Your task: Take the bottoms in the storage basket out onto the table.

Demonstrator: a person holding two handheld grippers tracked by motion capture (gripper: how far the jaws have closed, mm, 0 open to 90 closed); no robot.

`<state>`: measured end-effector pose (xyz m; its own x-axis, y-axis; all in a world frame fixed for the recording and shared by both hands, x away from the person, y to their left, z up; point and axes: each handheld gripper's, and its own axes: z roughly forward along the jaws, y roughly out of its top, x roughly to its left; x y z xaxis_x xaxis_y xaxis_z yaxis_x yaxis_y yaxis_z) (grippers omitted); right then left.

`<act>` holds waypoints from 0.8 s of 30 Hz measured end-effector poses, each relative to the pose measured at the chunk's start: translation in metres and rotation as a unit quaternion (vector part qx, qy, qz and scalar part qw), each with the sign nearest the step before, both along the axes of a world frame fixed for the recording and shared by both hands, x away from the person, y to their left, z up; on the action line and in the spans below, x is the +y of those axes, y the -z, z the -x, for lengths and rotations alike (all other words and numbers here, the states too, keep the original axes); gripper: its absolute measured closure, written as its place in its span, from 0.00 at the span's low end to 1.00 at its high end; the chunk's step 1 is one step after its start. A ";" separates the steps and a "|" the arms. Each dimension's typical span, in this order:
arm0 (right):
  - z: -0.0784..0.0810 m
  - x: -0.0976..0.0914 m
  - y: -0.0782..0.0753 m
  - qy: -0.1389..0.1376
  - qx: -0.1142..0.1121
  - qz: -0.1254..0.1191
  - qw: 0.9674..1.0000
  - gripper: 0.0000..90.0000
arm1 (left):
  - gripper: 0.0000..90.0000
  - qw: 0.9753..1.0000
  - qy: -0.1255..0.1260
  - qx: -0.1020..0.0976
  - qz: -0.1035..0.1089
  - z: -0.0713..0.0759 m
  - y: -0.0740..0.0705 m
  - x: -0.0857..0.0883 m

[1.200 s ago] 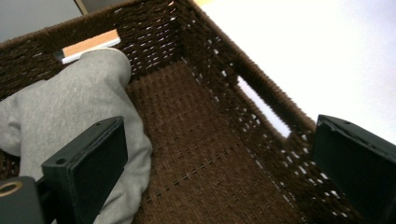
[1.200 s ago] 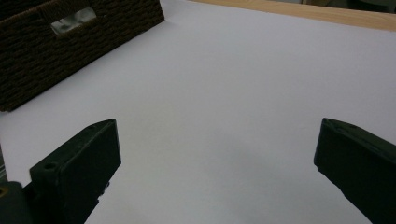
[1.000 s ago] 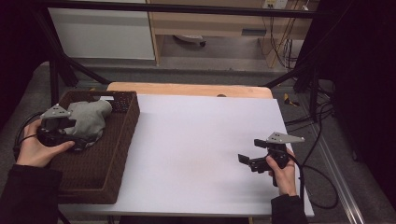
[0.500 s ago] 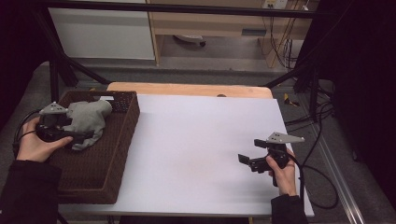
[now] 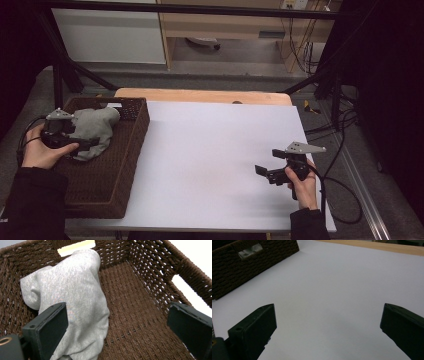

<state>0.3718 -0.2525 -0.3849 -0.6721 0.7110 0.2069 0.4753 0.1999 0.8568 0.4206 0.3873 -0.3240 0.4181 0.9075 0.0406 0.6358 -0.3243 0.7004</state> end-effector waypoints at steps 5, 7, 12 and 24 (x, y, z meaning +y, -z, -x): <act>0.000 0.000 0.000 0.001 0.000 0.000 1.000 0.01 | 0.06 1.000 -0.007 0.009 -0.014 -0.006 0.005 0.002; 0.000 0.000 0.000 0.000 0.000 -0.001 1.000 0.01 | 0.06 1.000 -0.010 0.009 -0.017 -0.008 0.006 0.003; 0.000 0.000 0.000 0.000 0.002 0.000 1.000 0.01 | 0.06 0.999 -0.024 0.010 -0.026 -0.012 0.009 0.008; 0.000 0.000 0.001 0.001 0.003 0.001 1.000 0.01 | 0.05 0.998 -0.046 0.020 -0.047 -0.022 0.018 0.017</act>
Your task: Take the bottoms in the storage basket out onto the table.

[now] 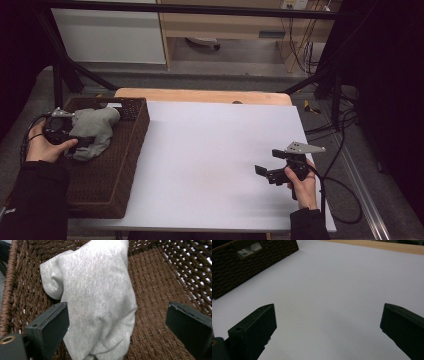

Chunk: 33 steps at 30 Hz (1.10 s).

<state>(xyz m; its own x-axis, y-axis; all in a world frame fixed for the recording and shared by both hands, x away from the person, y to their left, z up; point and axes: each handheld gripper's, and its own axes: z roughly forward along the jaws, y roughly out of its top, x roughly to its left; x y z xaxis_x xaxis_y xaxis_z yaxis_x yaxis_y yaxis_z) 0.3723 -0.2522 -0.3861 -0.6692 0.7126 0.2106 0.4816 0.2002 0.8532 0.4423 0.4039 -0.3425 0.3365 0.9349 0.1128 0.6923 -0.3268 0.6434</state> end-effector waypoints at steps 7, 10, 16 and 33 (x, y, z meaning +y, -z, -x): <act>0.000 0.000 0.000 0.000 0.000 0.000 1.000 0.01 | 0.05 1.000 -0.019 0.010 -0.002 -0.006 0.007 0.007; 0.000 0.000 0.000 0.000 0.000 0.000 1.000 0.01 | 0.05 1.000 -0.024 0.014 -0.008 -0.008 0.010 0.009; -0.001 0.001 0.001 -0.001 0.000 0.002 1.000 0.01 | 0.07 0.999 -0.028 0.015 -0.011 -0.011 0.014 0.009; -0.001 0.000 0.001 -0.001 -0.002 0.001 1.000 0.01 | 0.14 0.999 -0.045 0.009 -0.014 -0.019 0.025 0.012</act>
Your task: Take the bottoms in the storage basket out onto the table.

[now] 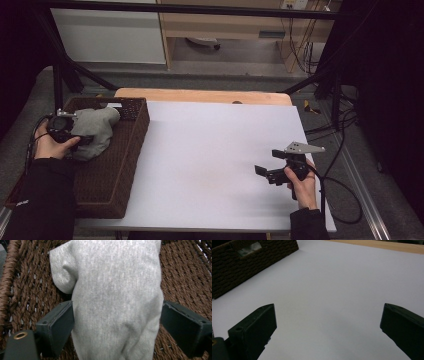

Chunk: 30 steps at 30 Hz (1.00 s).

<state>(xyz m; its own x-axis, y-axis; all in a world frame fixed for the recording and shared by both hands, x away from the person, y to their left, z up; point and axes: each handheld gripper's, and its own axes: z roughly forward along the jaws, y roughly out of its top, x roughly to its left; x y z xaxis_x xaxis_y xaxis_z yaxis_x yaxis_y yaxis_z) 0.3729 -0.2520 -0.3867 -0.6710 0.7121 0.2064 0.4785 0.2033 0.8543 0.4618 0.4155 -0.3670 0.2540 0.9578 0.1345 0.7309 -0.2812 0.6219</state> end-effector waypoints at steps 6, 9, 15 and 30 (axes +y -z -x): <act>0.000 0.000 0.000 0.001 0.000 -0.001 1.000 0.01 | 0.18 1.000 -0.010 -0.003 0.005 -0.004 0.006 0.003; 0.001 -0.001 -0.001 0.002 0.002 -0.002 1.000 0.01 | 0.18 1.000 -0.011 -0.004 0.006 -0.005 0.008 0.004; 0.000 0.000 0.000 0.000 0.000 0.000 1.000 0.01 | 0.20 1.000 -0.012 -0.002 0.006 -0.007 0.012 0.004; 0.001 -0.001 -0.001 0.002 0.003 -0.001 1.000 0.01 | 0.37 1.000 0.004 -0.004 -0.010 -0.007 0.014 0.002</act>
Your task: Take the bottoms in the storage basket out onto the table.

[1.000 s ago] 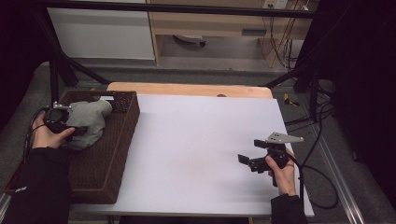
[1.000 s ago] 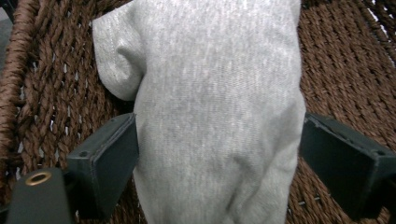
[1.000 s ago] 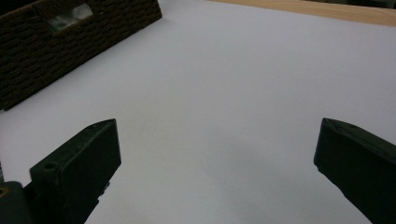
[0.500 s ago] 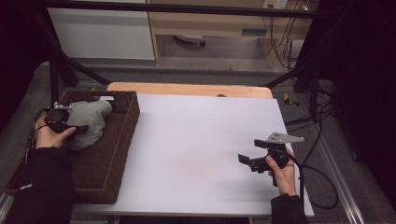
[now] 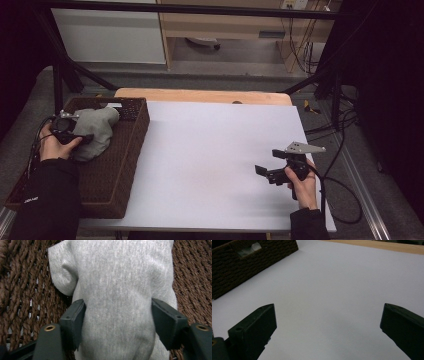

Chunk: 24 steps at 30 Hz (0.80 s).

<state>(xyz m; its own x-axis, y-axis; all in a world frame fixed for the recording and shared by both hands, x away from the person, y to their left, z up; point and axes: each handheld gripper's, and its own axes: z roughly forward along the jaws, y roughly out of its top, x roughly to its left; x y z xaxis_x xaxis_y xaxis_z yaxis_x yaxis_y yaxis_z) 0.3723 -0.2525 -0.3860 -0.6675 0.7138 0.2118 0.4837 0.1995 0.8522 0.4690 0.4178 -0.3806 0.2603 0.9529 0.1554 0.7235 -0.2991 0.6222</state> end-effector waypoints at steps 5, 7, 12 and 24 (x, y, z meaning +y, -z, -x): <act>0.000 0.000 0.000 0.000 0.000 0.000 1.000 0.01 | 0.42 1.000 0.002 0.002 0.002 0.000 0.000 0.001; 0.000 0.000 0.000 0.000 0.000 0.001 1.000 0.01 | 0.45 1.000 0.004 0.003 -0.001 0.001 0.000 0.001; 0.000 0.000 0.000 0.001 -0.001 0.000 1.000 0.01 | 0.71 1.000 0.010 0.001 -0.004 0.004 -0.004 0.003; -0.001 -0.001 0.001 0.001 -0.002 0.001 1.000 0.01 | 0.84 1.000 0.016 0.000 0.018 0.008 -0.011 0.002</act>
